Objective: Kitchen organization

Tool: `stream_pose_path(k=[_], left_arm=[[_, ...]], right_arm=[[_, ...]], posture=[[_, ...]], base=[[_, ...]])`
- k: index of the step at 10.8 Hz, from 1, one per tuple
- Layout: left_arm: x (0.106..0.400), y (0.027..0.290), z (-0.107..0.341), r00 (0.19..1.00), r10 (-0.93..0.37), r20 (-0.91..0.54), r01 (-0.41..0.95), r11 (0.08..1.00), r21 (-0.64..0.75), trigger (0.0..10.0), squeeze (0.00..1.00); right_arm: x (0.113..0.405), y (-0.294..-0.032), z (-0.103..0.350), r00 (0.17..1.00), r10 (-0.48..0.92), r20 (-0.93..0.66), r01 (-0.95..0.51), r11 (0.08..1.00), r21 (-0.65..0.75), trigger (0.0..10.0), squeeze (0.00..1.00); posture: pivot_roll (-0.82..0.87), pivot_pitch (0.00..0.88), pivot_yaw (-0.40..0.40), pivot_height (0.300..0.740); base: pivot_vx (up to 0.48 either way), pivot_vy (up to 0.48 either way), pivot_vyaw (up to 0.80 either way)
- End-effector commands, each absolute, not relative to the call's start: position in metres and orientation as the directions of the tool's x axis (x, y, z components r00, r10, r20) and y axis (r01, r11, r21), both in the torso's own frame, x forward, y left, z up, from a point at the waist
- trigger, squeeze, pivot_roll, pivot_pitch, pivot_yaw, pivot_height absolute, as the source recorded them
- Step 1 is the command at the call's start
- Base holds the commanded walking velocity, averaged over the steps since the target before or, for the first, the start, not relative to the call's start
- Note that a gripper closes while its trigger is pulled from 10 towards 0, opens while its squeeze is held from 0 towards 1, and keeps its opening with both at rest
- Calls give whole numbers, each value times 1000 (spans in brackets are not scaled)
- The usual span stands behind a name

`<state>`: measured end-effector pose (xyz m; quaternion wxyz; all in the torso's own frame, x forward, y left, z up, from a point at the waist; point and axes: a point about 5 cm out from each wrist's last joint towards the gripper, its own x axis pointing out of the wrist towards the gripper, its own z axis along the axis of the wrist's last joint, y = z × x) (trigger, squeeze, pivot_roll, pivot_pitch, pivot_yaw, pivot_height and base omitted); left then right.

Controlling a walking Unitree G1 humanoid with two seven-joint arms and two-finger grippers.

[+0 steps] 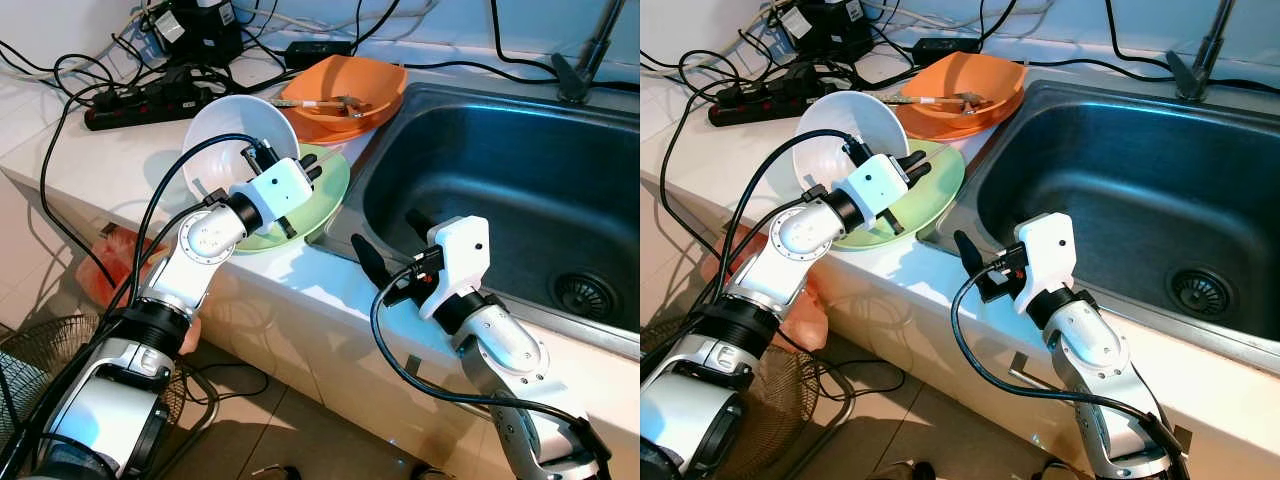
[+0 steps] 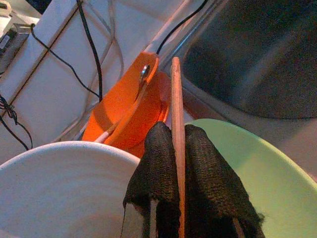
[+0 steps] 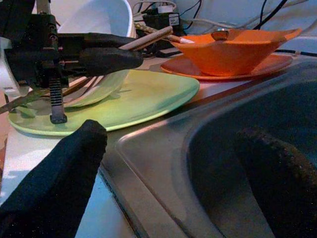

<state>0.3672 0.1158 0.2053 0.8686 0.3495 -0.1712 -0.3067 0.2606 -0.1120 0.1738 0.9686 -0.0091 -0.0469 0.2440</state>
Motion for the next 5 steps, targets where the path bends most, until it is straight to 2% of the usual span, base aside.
stream_pose_path(k=[1, 5], left_arm=[[368, 123, 203, 764, -642, 70, 414, 570, 710, 0, 0], [368, 122, 203, 760, -647, 67, 420, 566, 709, 0, 0]], right_arm=[[261, -110, 172, 876, 476, 83, -473, 880, -46, 10000, 0], [262, -110, 172, 876, 476, 83, -474, 880, -46, 10000, 0]], posture=[[7, 127, 142, 740], [7, 126, 143, 740]], base=[[0, 0, 0], [0, 0, 0]])
